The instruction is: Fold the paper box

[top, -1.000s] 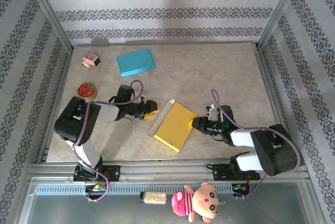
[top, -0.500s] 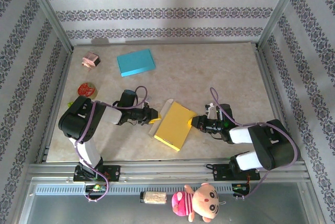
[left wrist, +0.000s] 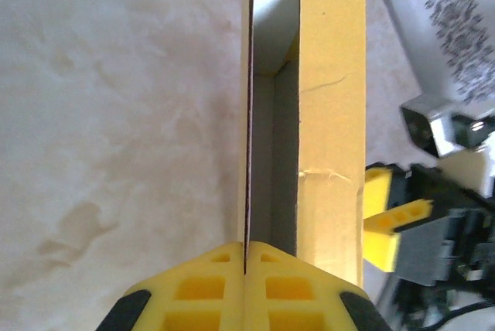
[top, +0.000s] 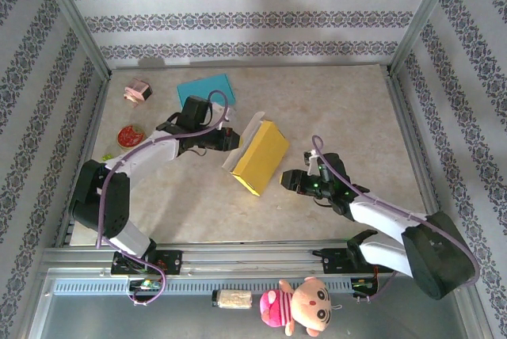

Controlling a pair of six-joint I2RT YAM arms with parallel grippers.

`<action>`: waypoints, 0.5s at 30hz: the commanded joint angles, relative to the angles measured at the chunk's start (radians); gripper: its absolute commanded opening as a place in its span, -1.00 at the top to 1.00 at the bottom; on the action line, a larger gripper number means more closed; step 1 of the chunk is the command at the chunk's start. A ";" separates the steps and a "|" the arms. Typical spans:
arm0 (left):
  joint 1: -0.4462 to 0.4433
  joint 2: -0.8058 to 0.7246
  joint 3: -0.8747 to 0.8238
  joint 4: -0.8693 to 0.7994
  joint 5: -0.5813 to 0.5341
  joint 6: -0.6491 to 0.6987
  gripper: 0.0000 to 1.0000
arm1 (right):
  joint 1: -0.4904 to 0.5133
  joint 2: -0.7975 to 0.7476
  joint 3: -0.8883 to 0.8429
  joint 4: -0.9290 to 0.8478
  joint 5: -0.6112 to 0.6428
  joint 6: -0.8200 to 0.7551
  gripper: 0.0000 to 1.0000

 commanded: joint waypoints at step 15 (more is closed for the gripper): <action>-0.136 0.124 0.265 -0.389 -0.177 0.474 1.00 | -0.178 0.010 0.463 -0.428 -0.006 -0.882 -0.57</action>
